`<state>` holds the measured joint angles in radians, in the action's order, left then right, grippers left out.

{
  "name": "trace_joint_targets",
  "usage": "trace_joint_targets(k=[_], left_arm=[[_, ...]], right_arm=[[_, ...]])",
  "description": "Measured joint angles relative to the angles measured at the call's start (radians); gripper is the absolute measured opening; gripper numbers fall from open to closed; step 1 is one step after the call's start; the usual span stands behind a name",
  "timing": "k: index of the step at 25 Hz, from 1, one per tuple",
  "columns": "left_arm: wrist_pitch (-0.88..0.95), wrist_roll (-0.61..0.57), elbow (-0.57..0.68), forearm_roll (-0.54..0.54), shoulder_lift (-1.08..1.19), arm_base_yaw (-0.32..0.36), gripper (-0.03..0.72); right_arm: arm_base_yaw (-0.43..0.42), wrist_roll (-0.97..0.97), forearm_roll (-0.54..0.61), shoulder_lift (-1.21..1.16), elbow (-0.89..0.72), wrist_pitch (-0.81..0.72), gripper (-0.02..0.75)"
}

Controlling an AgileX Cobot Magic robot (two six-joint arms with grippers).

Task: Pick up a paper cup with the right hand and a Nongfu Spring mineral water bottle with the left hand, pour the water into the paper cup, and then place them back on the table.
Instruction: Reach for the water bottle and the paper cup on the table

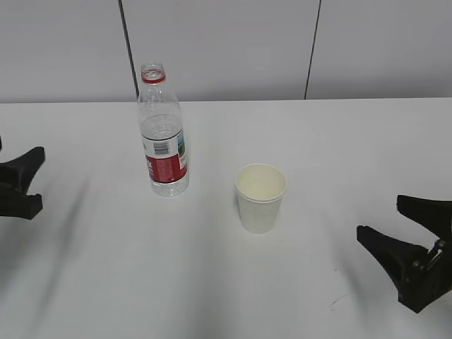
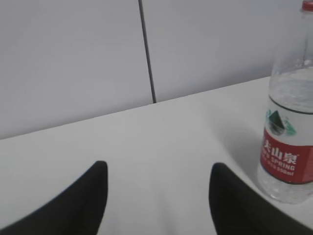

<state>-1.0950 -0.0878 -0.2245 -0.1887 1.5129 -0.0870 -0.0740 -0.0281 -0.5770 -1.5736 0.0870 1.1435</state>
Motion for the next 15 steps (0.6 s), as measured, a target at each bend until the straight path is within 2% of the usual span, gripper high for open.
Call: trace_joint_targets(k=[4,10,15], left_arm=[[-0.038,0.000,-0.001,-0.068,0.084,-0.001,0.412],[-0.043,0.000,-0.008,-0.071,0.188,-0.001,0.559],[-0.045,0.000,-0.044,-0.083,0.251,-0.001,0.589]], right_arm=[[0.000,-0.002,-0.009,0.000,0.000,0.002,0.582],[0.000,-0.027,-0.007,-0.003,0.002,0.002,0.582],[0.000,-0.037,-0.040,-0.100,0.053,0.002,0.584]])
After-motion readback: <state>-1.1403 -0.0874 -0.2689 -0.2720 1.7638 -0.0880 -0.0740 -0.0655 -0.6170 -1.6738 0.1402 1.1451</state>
